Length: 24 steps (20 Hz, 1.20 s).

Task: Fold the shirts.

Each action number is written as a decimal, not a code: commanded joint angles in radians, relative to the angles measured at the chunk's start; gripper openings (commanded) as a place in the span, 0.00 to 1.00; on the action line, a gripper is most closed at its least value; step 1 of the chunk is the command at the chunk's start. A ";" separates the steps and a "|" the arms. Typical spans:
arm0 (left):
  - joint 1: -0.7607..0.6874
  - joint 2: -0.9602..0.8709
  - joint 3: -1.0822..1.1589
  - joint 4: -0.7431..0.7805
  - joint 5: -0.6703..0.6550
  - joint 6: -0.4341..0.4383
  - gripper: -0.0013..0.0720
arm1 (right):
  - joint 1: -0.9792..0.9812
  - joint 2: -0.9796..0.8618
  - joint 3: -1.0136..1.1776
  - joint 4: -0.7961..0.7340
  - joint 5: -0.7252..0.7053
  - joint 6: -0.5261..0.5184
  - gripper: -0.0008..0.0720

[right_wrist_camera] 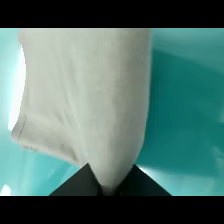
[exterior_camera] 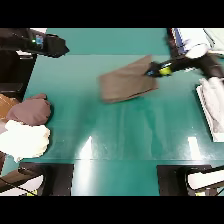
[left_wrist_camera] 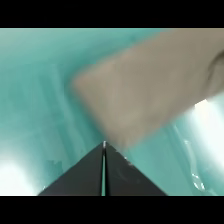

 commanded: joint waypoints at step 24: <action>-0.127 0.000 0.000 -0.006 0.093 -0.045 0.05 | -0.811 0.336 0.007 0.041 -0.014 0.044 0.04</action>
